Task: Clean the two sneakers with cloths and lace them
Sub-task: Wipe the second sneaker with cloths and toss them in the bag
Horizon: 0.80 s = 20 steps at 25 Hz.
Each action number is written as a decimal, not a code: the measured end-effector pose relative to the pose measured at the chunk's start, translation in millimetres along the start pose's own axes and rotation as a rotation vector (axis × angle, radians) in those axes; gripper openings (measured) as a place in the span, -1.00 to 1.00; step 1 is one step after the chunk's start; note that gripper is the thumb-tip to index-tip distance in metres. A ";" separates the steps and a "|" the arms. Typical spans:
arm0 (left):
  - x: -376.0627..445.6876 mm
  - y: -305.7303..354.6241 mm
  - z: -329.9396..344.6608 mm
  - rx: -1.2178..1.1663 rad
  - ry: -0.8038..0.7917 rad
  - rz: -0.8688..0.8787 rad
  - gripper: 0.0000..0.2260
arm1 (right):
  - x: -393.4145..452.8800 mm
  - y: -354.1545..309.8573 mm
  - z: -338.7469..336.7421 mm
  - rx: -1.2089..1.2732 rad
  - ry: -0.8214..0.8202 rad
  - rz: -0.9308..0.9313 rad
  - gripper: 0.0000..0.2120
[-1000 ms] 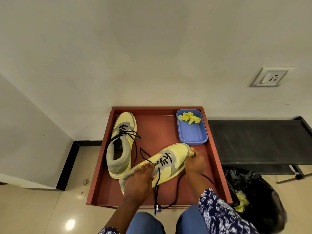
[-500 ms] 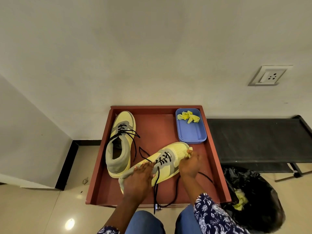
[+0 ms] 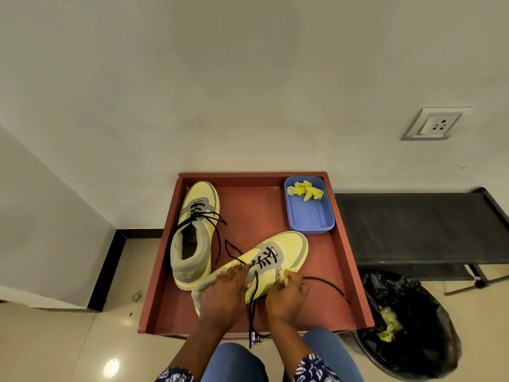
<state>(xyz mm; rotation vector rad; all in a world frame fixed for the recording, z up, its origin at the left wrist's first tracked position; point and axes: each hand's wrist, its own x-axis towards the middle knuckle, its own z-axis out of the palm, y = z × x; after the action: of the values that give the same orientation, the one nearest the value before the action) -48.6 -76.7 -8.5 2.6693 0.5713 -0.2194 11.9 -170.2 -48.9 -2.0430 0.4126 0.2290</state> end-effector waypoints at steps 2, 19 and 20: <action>0.0 0.4 -0.5 0.007 0.004 -0.004 -0.60 | -9.1 1.1 4.3 0.014 -0.007 0.025 -0.73; -0.3 1.4 -2.8 0.012 -0.004 -0.024 -0.60 | -17.1 2.9 9.8 0.096 -0.023 0.088 -0.81; -0.3 0.9 -2.5 0.008 -0.003 -0.024 -0.60 | -9.5 -1.0 5.6 0.079 -0.009 0.061 -0.81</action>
<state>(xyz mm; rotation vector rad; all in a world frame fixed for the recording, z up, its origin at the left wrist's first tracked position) -48.4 -76.5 -5.9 2.6711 0.6029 -0.2327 3.6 -163.0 -47.7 -1.9534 0.4713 0.2553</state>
